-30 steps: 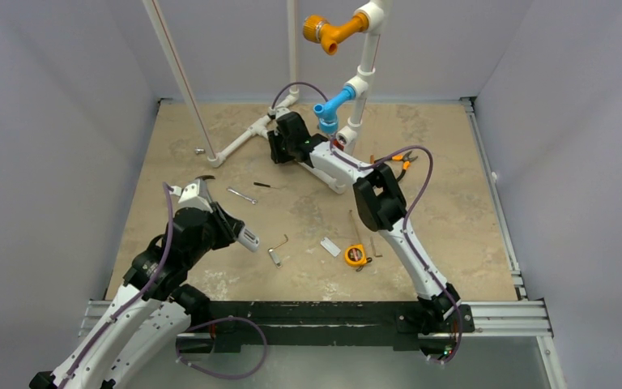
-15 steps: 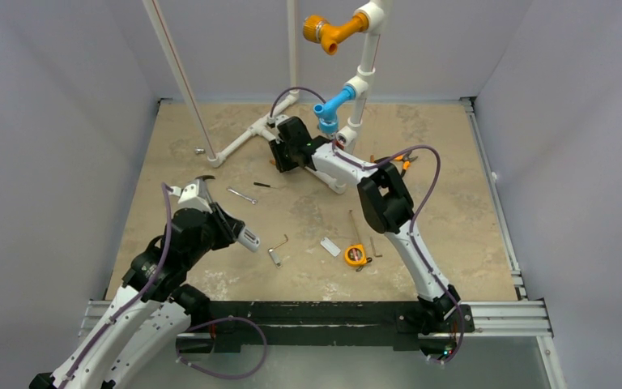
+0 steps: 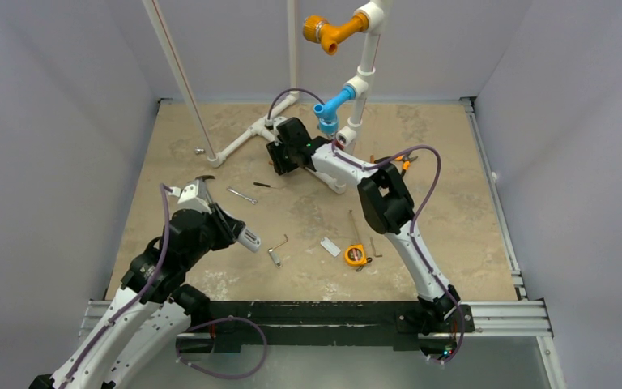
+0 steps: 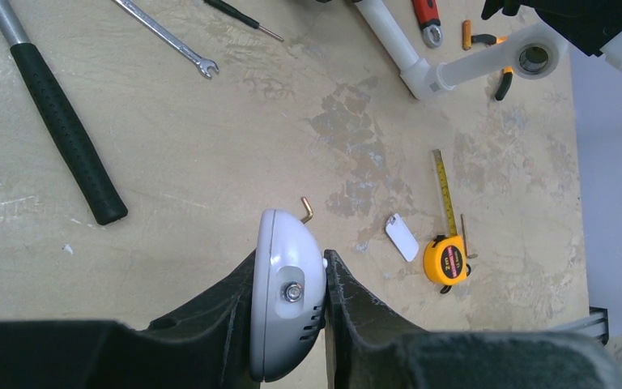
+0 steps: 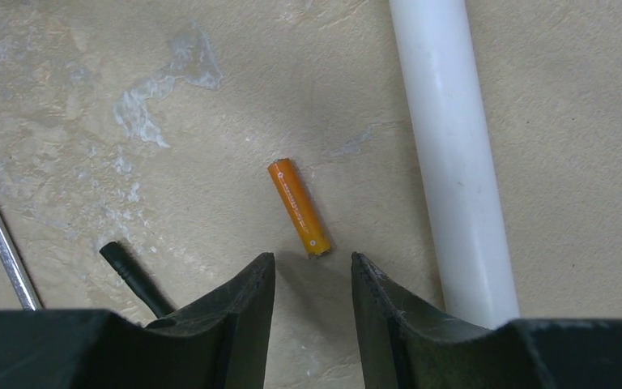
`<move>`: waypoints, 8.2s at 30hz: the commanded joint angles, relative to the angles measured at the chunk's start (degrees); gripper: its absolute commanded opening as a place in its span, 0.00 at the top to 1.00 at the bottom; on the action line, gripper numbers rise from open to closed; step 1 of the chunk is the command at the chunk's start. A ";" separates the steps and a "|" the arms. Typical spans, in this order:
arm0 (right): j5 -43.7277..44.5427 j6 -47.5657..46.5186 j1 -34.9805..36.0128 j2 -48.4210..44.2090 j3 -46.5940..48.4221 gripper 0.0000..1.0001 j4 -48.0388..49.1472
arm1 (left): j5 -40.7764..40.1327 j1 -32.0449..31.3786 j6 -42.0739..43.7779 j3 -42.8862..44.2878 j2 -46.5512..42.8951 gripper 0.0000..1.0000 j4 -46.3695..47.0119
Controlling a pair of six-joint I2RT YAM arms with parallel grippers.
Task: Load the batteries into the remote control
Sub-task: Pick up the battery from the center of the board, then load the battery into the remote control.
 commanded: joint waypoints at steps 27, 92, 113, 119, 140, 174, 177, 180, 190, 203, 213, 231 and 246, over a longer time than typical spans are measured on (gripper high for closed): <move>-1.65 -0.70 0.72 -6.26 -15.13 1.00 1.19 | 1.61 0.29 -1.36 0.57 1.13 1.00 4.14; 2.06 -12.54 13.63 -101.18 -86.28 1.00 32.65 | 35.35 0.15 5.98 -10.10 1.10 1.00 56.29; -8.95 -22.71 13.70 -105.99 -89.10 1.00 35.66 | 47.84 0.17 9.35 -7.06 8.33 1.00 67.02; -13.06 -25.04 13.62 -106.21 -89.82 1.00 38.13 | 49.81 0.15 9.57 -5.94 9.47 1.00 66.68; -17.55 -27.31 13.59 -107.09 -88.45 1.00 33.76 | 50.95 0.17 9.49 -5.76 8.67 1.00 68.15; -5.63 -26.23 13.59 -101.53 -85.46 1.00 35.24 | 26.03 0.13 -5.40 -0.92 13.76 1.00 49.39; -5.71 -25.07 13.62 -100.06 -84.58 1.00 35.36 | 25.98 0.17 -6.51 -1.39 13.62 1.00 49.53; -5.65 -24.95 13.68 -99.43 -84.98 1.00 36.61 | 25.69 0.17 -6.13 -1.64 12.33 1.00 48.87; 3.63 -18.50 13.66 -94.94 -85.31 1.00 44.65 | 26.93 0.18 -5.16 -3.24 10.35 1.00 52.14; 9.17 -21.62 13.61 -96.69 -87.78 1.00 48.06 | 59.07 -1.71 2.61 -2.25 12.45 1.00 77.66; 8.85 -22.06 13.69 -96.94 -87.38 1.00 46.53 | 56.67 -6.15 15.13 4.57 13.19 1.00 58.37; -2.74 -11.83 13.62 -89.70 -75.80 1.00 28.91 | 22.34 -6.00 -11.70 4.94 24.47 1.00 39.90; -7.28 -8.13 13.59 -82.74 -77.95 0.98 31.08 | 25.68 -4.15 -22.30 0.67 27.97 1.00 41.89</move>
